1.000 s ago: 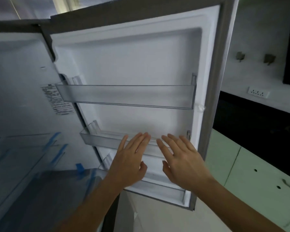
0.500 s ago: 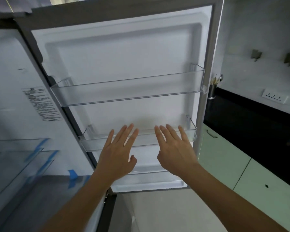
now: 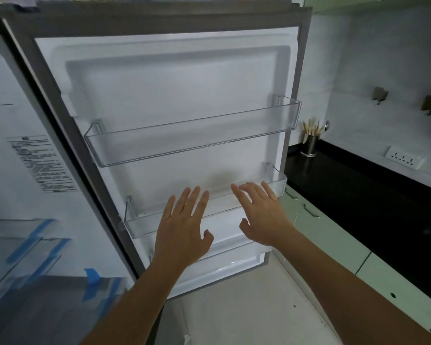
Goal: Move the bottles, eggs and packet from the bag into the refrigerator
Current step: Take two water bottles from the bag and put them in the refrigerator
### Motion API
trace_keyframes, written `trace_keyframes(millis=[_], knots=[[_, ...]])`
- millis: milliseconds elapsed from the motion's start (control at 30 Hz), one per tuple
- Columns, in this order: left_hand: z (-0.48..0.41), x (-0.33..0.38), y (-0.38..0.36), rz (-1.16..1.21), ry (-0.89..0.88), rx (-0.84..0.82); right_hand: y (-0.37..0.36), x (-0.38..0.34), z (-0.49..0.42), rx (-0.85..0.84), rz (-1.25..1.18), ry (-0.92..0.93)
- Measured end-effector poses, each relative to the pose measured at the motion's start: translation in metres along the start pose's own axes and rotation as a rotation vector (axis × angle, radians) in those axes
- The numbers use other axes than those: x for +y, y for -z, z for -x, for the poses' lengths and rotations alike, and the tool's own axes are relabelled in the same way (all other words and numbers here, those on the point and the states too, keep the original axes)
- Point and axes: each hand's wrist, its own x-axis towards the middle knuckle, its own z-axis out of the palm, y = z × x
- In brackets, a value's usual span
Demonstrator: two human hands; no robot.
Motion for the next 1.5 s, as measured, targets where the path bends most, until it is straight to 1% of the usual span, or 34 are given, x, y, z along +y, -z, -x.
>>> trace_keyframes(millis=[233, 367, 433, 533, 633, 733, 867, 1033, 1233, 1367, 1500], knots=[[-0.005, 0.001, -0.007, 0.004, 0.022, 0.014, -0.002, 0.004, -0.006, -0.002, -0.007, 0.005], [-0.006, 0.001, -0.005, 0.015, 0.030, 0.002, 0.008, 0.004, -0.007, -0.055, 0.006, -0.005], [-0.006, 0.004, -0.002, 0.038, 0.020, 0.022, 0.016, 0.002, -0.003, -0.021, 0.031, -0.043], [-0.004, 0.018, 0.004, 0.083, -0.029, 0.064, 0.027, -0.005, 0.011, 0.087, 0.038, -0.108], [0.003, 0.042, 0.005, 0.162, -0.092, 0.107, 0.029, -0.010, 0.035, 0.144, 0.056, -0.194], [0.015, 0.068, -0.001, 0.242, -0.140, 0.092, 0.023, -0.012, 0.072, 0.156, 0.043, -0.284], [0.033, 0.102, -0.016, 0.273, -0.224, 0.002, 0.009, -0.010, 0.130, 0.053, 0.069, -0.385], [0.050, 0.145, -0.032, 0.320, -0.313, -0.093, 0.003, -0.001, 0.197, -0.051, 0.029, -0.542], [0.062, 0.200, -0.034, 0.371, -0.475, -0.152, 0.006, 0.002, 0.271, -0.059, 0.051, -0.689], [0.064, 0.231, -0.039, 0.379, -0.610, -0.204, 0.014, 0.001, 0.310, -0.069, 0.103, -0.845], [0.073, 0.256, -0.038, 0.440, -0.758, -0.232, 0.028, -0.014, 0.337, -0.054, 0.138, -1.022]])
